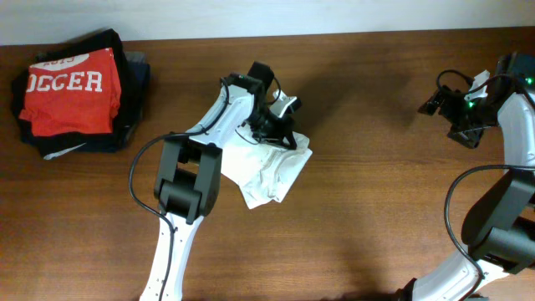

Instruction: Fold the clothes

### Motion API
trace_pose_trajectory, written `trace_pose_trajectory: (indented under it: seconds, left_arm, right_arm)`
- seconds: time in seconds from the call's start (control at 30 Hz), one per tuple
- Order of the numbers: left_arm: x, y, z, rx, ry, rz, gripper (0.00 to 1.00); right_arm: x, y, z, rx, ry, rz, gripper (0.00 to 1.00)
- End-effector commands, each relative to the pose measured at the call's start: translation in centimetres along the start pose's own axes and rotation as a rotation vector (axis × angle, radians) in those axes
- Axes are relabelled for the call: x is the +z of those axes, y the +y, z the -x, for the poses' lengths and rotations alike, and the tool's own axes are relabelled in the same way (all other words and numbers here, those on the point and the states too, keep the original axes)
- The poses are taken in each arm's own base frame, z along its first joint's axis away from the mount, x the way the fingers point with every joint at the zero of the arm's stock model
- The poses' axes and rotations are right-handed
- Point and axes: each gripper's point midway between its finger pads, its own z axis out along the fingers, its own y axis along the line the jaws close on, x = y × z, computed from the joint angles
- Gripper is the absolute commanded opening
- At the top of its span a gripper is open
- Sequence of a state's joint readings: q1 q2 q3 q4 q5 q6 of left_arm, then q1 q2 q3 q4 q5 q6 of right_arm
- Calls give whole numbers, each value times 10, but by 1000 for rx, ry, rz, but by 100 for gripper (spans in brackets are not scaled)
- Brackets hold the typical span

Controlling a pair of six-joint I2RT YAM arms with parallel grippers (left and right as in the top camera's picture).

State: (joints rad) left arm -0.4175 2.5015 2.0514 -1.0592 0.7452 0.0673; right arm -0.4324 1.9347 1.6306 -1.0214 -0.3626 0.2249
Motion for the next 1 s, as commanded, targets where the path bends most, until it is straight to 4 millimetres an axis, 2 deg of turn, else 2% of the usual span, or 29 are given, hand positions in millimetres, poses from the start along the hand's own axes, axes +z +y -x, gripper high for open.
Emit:
trace_pose_trajectory:
  seconds: [0.0,0.03,0.07,0.13,0.2,0.23,0.27,0.3,0.33,0.4,0.43,0.57,0.6,0.67,0.7,0.73,0.8,0.83,0.87,0.9,0.93,0.97]
  left_arm:
    - [18,-2,-16,35,23,-104,1]
    - [16,-4,-11,45,6,-117,1]
    - [-8,-22,10,86,-63,-178,1]
    - [-67,-52,43,161,-181,-201,1]
    - [-123,-76,56,211,-271,-180,1]
    - [-129,-73,48,173,-249,-167,1]
    - [-124,-70,34,187,-201,-158,1]
    - [-118,-68,9,242,-120,-162,1]
    - [-118,-69,-4,209,-75,-169,1]
    - [-124,-69,-15,186,-39,-123,1]
    - [-132,-72,-21,184,-27,-93,1]
    - [-188,-100,-55,126,-34,60,1]
    - [-207,-99,-61,60,-69,137,1]
    - [-226,-99,-73,-14,-99,285,1]
    - [-228,-102,-84,-21,-91,356,1]
    - [-220,-105,-90,-17,-59,358,1]
    - [-186,-98,-102,-28,35,341,1]
    - [-150,-80,-105,-1,76,282,1]
    - [-136,-78,-104,23,75,227,1]
    - [-109,-77,-104,84,57,73,1]
    - [-91,-77,-106,189,11,-85,1]
    - [-82,-72,-107,236,-22,-136,1]
  right_arm:
    - [-2,-1,1,-10,-7,-7,98]
    - [-2,-1,1,-10,-7,-7,98]
    - [-2,-1,1,-10,-7,-7,98]
    - [-2,-1,1,-10,-7,-7,98]
    - [-2,-1,1,-10,-7,-7,98]
    - [-2,-1,1,-10,-7,-7,98]
    - [-2,-1,1,-10,-7,-7,98]
    - [-2,-1,1,-10,-7,-7,98]
    - [-2,-1,1,-10,-7,-7,98]
    - [-2,-1,1,-10,-7,-7,98]
    - [-2,-1,1,-10,-7,-7,98]
    - [-2,-1,1,-10,-7,-7,98]
    - [-2,-1,1,-10,-7,-7,98]
    - [-2,-1,1,-10,-7,-7,98]
    - [-2,-1,1,-10,-7,-7,98]
    - [-2,-1,1,-10,-7,-7,98]
    - [-2,-1,1,-10,-7,-7,98]
    - [-2,-1,1,-10,-7,-7,98]
    - [-2,-1,1,-10,-7,-7,98]
    - [-2,-1,1,-10,-7,-7,98]
    - [-2,-1,1,-10,-7,-7,98]
    - [-2,-1,1,-10,-7,-7,98]
